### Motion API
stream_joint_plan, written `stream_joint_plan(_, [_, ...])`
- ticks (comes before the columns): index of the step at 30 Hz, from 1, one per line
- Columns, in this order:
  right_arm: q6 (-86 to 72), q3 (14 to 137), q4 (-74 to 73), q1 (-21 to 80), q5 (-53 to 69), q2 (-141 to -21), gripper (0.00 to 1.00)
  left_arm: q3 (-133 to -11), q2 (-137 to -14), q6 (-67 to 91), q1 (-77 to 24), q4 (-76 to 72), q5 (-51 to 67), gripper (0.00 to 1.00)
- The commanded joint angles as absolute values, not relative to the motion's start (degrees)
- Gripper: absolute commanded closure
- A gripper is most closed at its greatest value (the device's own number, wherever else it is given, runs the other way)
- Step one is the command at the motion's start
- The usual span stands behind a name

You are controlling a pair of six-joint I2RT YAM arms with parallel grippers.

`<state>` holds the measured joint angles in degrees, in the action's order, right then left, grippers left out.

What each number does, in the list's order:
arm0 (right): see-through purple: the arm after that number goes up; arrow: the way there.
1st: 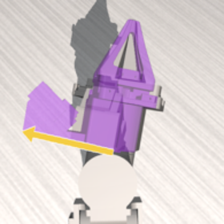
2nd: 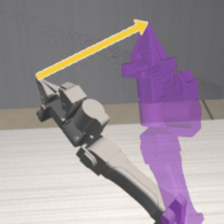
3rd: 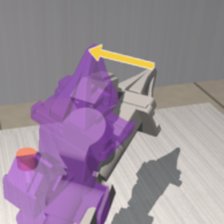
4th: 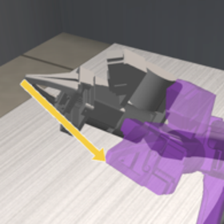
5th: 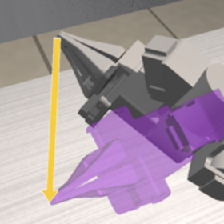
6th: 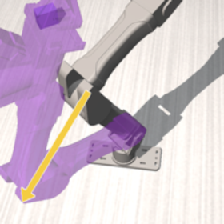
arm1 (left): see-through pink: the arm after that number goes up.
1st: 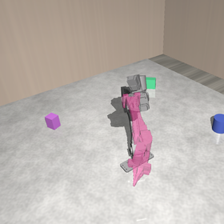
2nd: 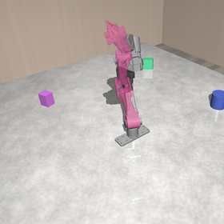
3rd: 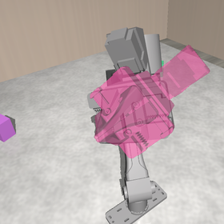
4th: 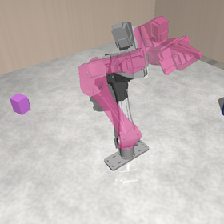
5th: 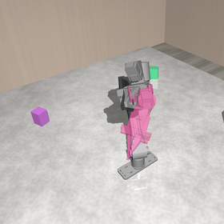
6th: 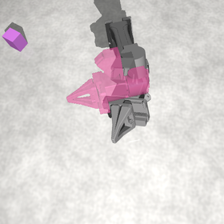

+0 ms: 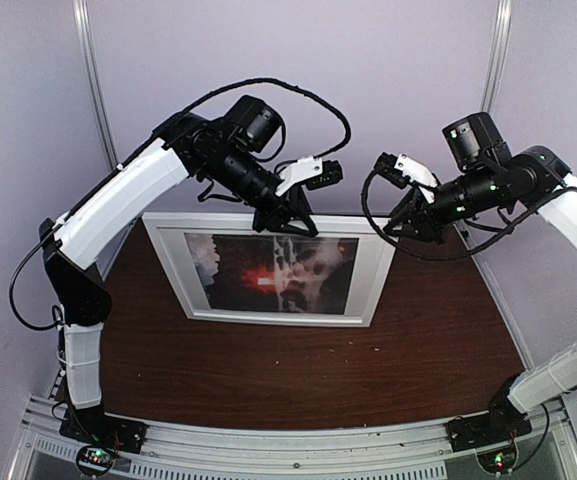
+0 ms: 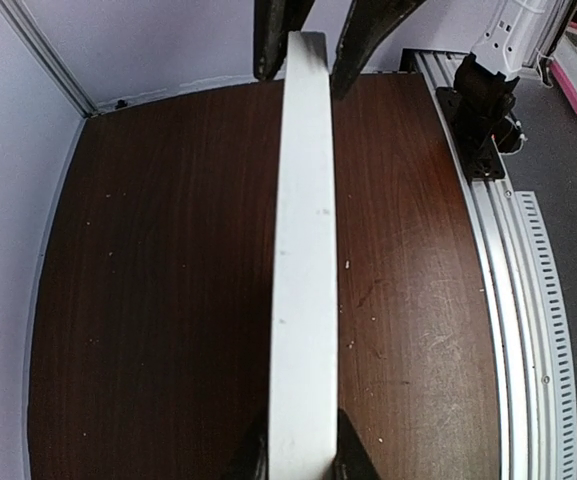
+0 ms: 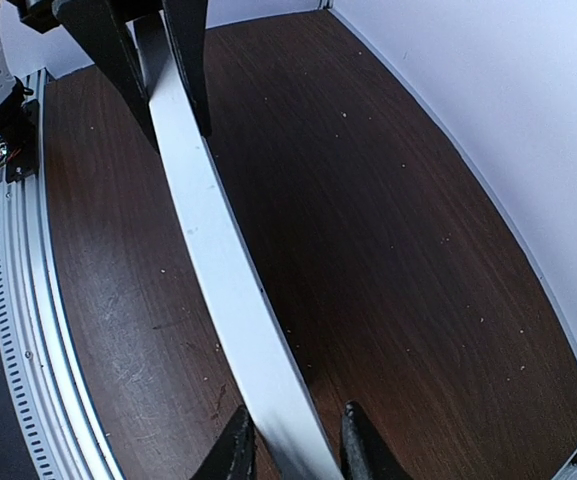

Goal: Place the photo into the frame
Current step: Pass from the left arm to the right, then turn over the photo frame.

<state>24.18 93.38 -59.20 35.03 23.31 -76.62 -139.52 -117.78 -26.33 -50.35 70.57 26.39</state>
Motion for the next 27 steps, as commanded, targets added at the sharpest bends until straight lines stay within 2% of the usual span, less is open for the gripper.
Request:
stream_joint_plan(1, [23.7,92.7,-59.7,35.7,22.5,-75.2,0.75,-138.2,-119.5,-24.4,-49.8,72.6,28.9,1.00])
stream_joint_plan(9, [24.0,94.3,-60.8,37.1,22.1,-77.7,0.67,-137.8,-119.5,-24.7,-49.9,72.7,30.7,1.00])
stream_joint_plan(16, [24.6,96.5,-61.8,38.3,20.8,-80.3,0.66,-136.6,-119.0,-24.9,-50.0,72.6,31.0,0.98])
stream_joint_plan(23, [24.8,97.1,-63.2,38.9,19.6,-80.7,0.76,-136.3,-118.7,-25.0,-50.0,72.5,30.4,0.92])
stream_joint_plan(27, [24.6,96.5,-63.2,38.9,19.8,-79.7,0.84,-135.8,-117.7,-24.9,-50.0,71.4,29.4,0.81])
